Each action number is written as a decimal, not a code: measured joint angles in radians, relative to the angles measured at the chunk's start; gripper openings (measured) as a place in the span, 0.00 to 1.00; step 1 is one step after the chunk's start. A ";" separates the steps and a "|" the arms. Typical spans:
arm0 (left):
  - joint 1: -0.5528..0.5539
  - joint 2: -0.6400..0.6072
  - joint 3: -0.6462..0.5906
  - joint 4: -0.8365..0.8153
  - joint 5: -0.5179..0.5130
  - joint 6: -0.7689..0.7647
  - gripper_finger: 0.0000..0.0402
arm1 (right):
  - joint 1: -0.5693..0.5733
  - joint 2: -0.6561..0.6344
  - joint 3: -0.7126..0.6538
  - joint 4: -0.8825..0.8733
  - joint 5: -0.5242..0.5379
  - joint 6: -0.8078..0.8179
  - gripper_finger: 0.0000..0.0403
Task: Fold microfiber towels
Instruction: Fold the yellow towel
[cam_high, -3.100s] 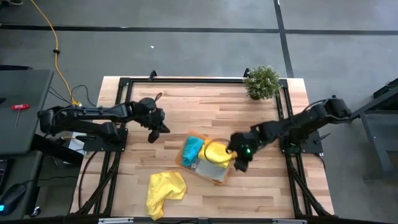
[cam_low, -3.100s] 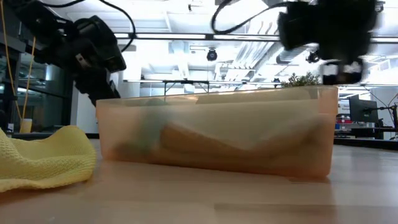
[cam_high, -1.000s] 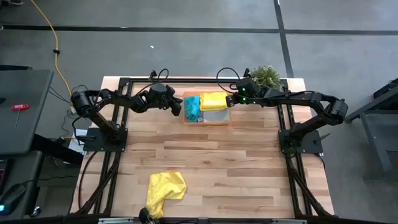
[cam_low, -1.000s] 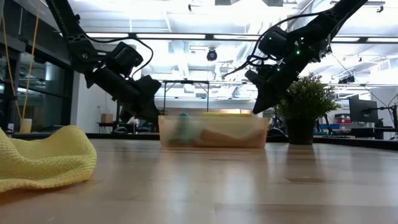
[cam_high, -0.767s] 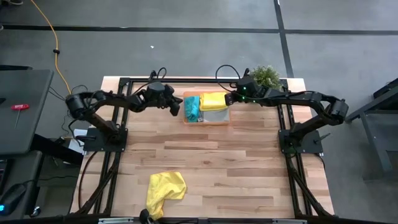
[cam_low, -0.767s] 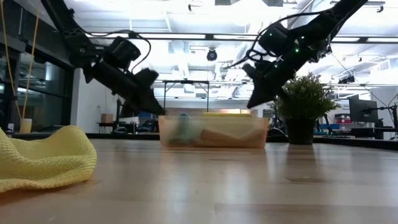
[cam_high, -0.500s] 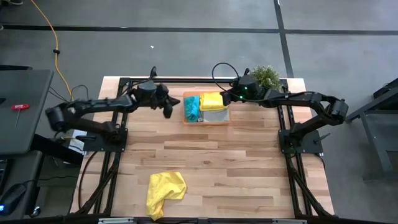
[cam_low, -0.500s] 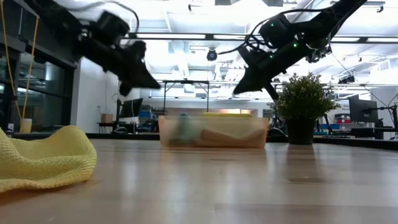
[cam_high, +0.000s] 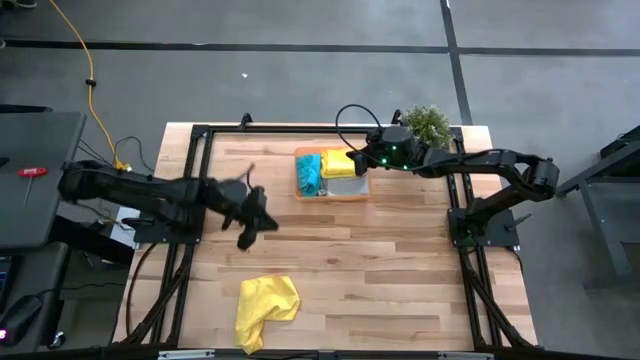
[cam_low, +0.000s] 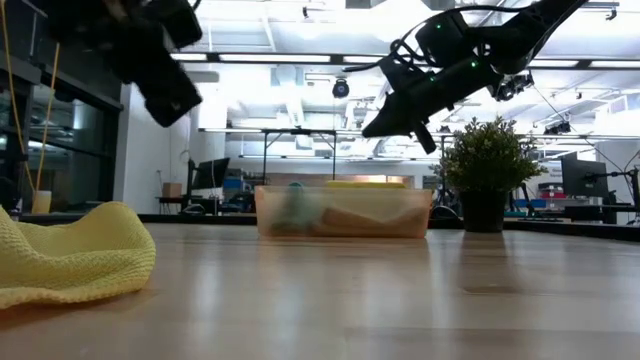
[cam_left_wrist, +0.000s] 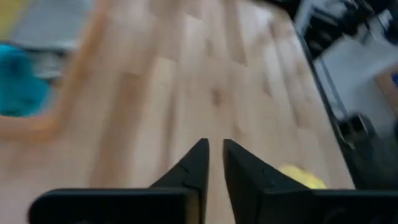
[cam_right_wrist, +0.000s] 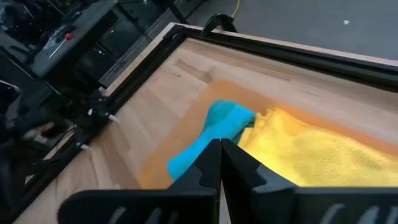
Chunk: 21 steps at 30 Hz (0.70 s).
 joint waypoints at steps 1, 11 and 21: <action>-0.046 0.012 0.000 0.003 -0.025 -0.005 0.12 | 0.004 0.000 0.000 0.000 0.000 0.004 0.00; -0.173 0.255 0.054 0.037 0.051 -0.081 0.39 | 0.020 0.000 -0.001 0.000 -0.004 0.005 0.00; -0.203 0.519 0.153 0.039 0.229 -0.080 0.46 | 0.020 0.000 -0.002 -0.002 -0.009 -0.004 0.00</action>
